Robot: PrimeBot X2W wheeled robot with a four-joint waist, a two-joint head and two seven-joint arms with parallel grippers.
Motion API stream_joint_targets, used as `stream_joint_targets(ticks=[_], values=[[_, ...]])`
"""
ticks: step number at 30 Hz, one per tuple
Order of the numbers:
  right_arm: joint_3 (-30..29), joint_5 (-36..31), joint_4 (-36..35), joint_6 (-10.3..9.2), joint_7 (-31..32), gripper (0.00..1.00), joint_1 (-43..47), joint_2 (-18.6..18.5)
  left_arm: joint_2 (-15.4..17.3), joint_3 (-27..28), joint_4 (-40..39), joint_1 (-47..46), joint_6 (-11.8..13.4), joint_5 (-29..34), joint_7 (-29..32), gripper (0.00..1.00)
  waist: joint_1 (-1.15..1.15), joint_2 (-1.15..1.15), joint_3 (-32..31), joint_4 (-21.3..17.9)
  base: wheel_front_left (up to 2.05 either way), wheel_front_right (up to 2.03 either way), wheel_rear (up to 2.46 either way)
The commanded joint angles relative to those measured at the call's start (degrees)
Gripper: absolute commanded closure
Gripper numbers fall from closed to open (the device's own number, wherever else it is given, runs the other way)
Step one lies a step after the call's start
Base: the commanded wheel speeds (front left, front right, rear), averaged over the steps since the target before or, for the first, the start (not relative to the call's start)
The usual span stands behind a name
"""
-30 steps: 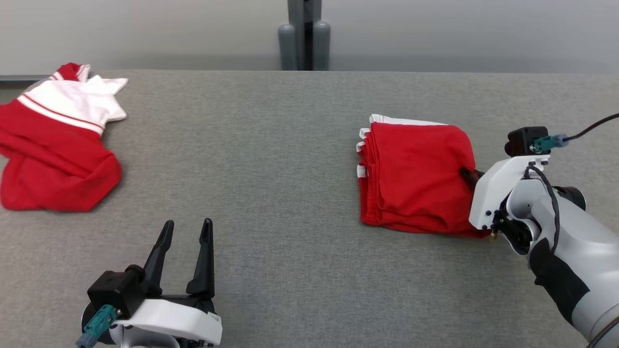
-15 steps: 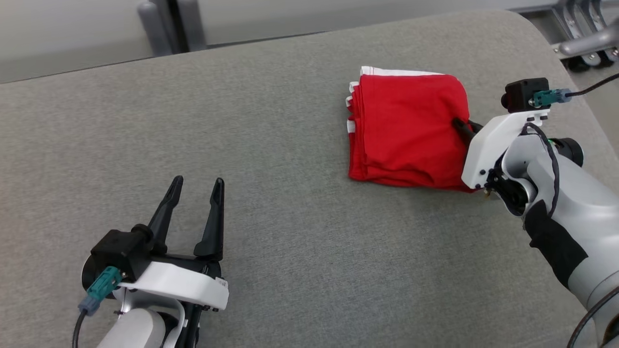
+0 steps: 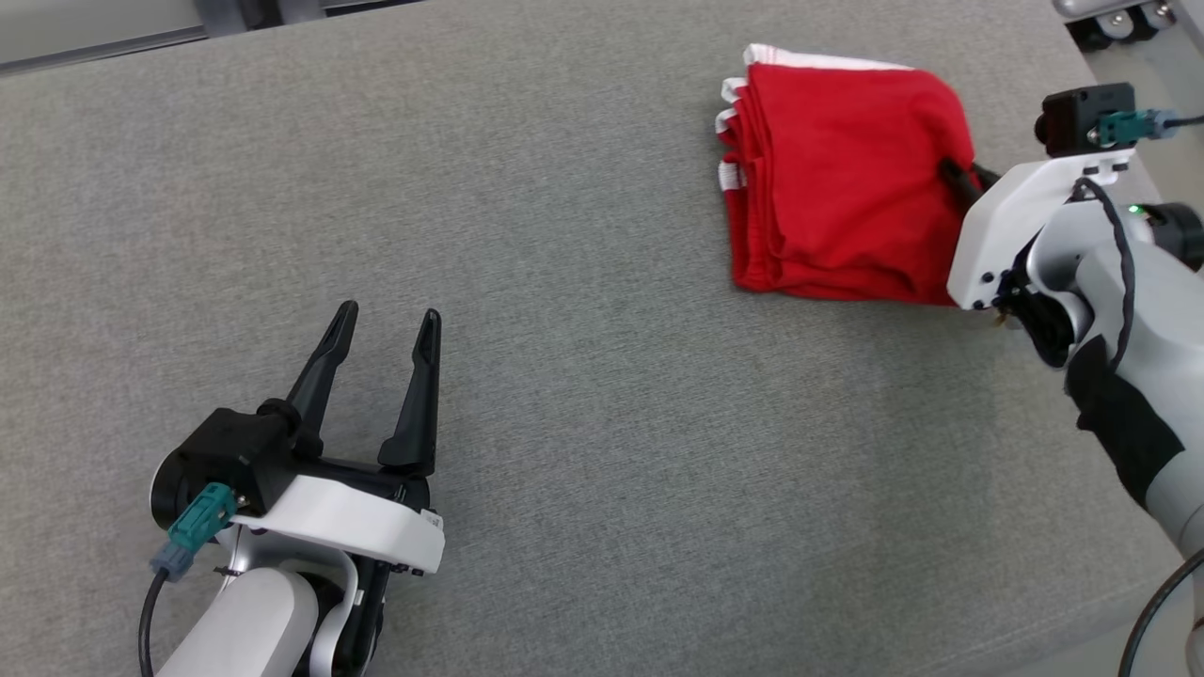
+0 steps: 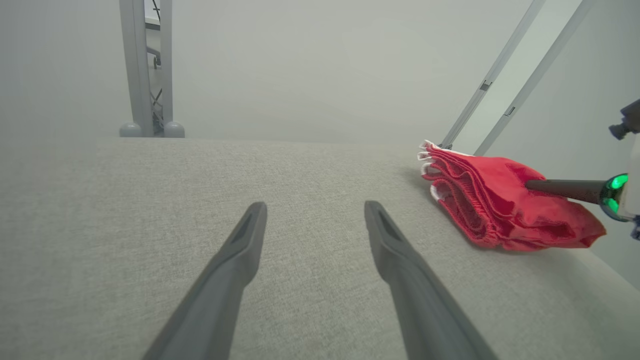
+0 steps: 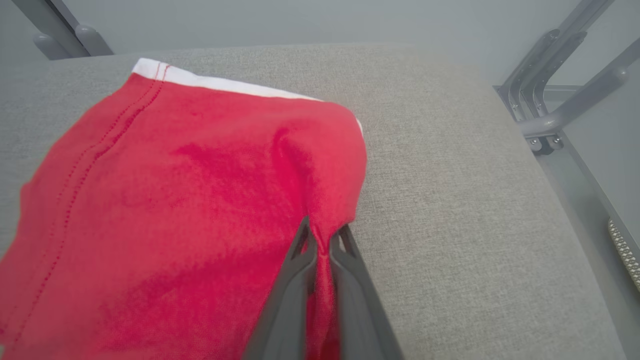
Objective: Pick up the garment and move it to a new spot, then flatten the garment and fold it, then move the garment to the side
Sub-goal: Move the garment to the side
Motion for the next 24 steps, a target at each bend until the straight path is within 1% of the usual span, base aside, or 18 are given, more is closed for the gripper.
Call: stream_joint_targets(ticks=[1,8,11,12,15,24], values=[[0.22,-0.76,0.51,-0.02,-0.33,1.00,-0.85,-0.39,0.30,0.18,0.06,-0.73,-0.08,0.06,-0.22,0.00,0.00,0.00,0.17,0.62,0.00,0.00,0.00],[0.27,-3.77,1.67,-0.02,1.36,1.00,-3.84,-3.01,-0.04,-0.02,0.03,-1.47,-0.14,-0.12,-0.51,0.00,0.00,0.00,1.34,3.15,0.00,0.00,0.00],[-0.57,-5.20,1.74,-0.02,2.44,1.00,-4.39,-5.77,-0.19,-0.15,0.08,-1.55,-0.17,-0.12,-0.64,0.00,0.00,0.00,1.88,4.05,0.00,0.00,0.00],[-0.54,-5.82,1.65,-0.02,2.90,1.00,-4.43,-5.22,-0.25,-0.17,0.16,-1.59,-0.18,-0.17,-0.76,0.00,0.00,0.00,1.97,4.29,0.00,0.00,0.00],[-1.32,-8.00,1.65,-0.02,3.40,1.00,-5.08,-6.71,-0.17,-0.05,0.33,-1.45,-0.13,-0.26,-1.00,0.00,0.00,0.00,2.24,4.63,0.00,0.00,0.00],[-4.85,-13.15,1.64,-0.02,3.58,1.00,-5.26,-7.21,0.02,0.20,0.43,-1.70,0.19,-0.39,-1.37,0.00,0.00,0.00,2.80,4.73,0.00,0.00,0.00]])
